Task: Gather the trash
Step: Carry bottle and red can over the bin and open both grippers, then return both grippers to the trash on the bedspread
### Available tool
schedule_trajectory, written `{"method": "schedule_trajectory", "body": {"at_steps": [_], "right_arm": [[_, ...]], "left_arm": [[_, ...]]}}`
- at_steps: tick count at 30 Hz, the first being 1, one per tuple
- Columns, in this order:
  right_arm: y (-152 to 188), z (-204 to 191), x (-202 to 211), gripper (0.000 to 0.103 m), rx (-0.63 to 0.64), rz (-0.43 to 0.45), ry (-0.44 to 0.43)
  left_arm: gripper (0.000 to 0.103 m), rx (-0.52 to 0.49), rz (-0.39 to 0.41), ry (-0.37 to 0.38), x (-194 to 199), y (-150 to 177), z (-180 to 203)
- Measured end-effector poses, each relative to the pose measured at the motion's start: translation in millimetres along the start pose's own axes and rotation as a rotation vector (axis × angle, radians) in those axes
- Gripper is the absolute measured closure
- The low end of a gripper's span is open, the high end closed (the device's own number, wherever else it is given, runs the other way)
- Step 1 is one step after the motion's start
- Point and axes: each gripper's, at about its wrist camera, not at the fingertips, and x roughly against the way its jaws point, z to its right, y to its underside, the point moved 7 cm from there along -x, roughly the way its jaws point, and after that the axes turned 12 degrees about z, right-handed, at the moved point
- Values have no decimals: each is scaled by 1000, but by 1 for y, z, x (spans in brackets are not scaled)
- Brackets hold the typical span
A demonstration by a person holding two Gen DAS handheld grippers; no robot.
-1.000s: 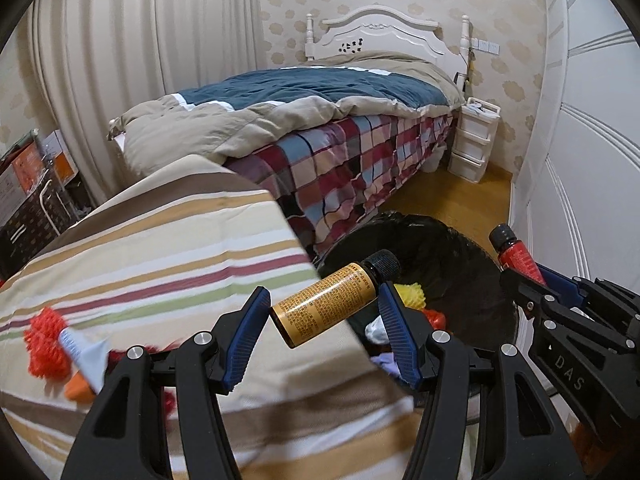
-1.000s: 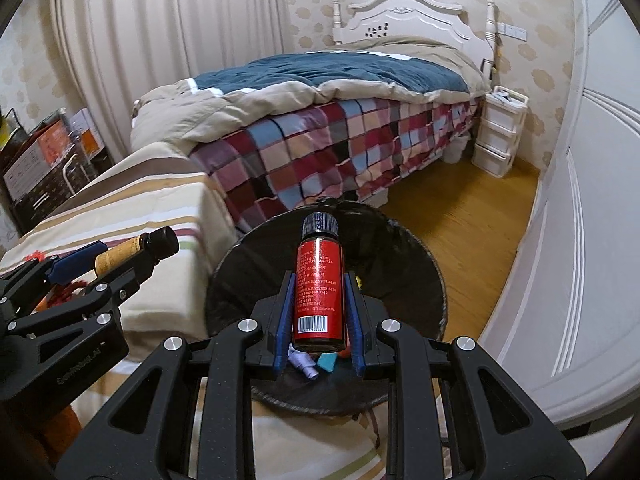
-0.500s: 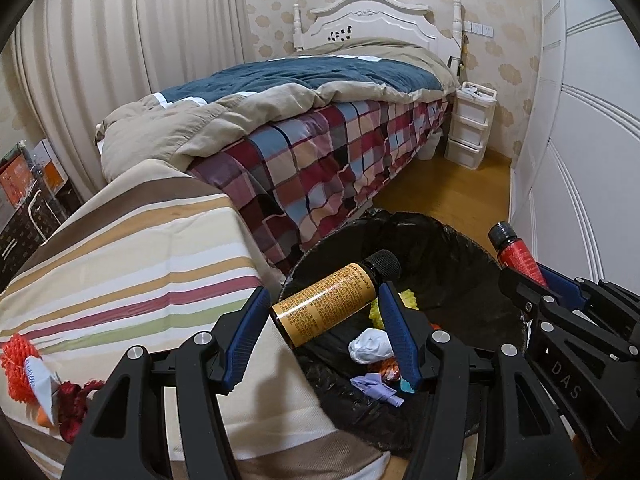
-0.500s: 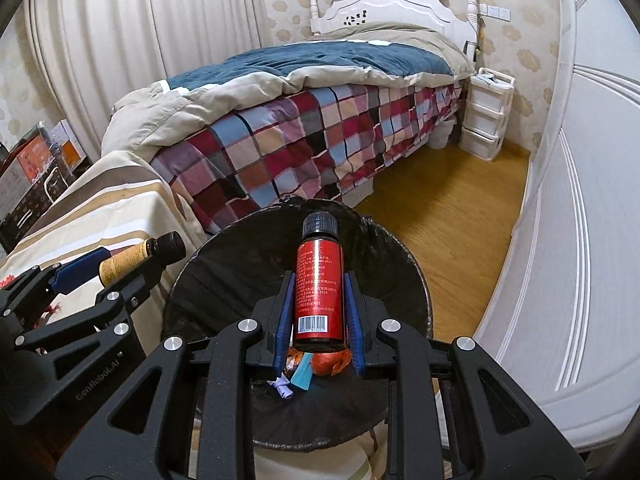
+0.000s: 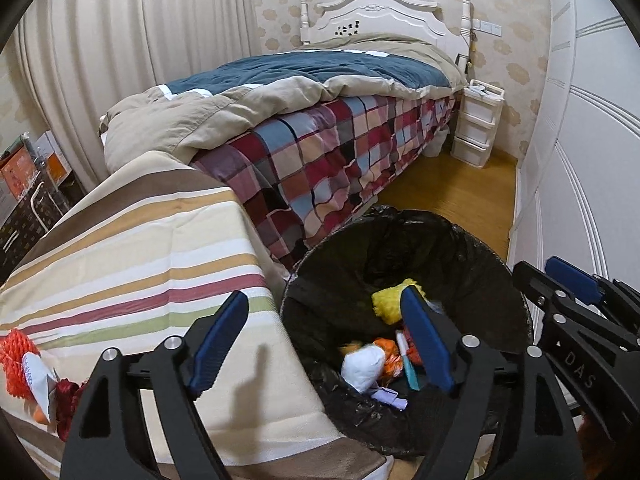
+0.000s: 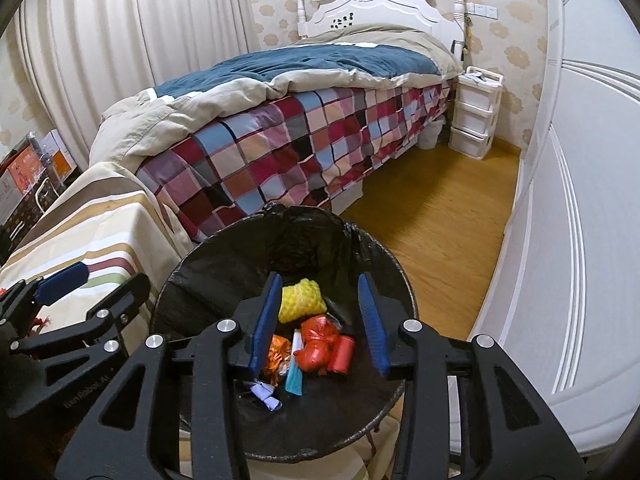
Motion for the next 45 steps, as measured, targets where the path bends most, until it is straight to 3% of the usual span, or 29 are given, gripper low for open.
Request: {"method": "schedule_trajectory", "body": {"at_steps": [6,18,27,45], "right_arm": [[-2,4,8,43,0,18,23],[9,-32,37,40,42,14,-36],[20,-99,55,40,119,8,-142],[26,-273,88,40,340,29,-401]], "left_arm": [[21,12,-1,-27,10,1,-12],[20,70,13,-96,62,15,-64],[20,131,15,-197,104,38,-128],[20,288,-15,-457,167,100,-284]]}}
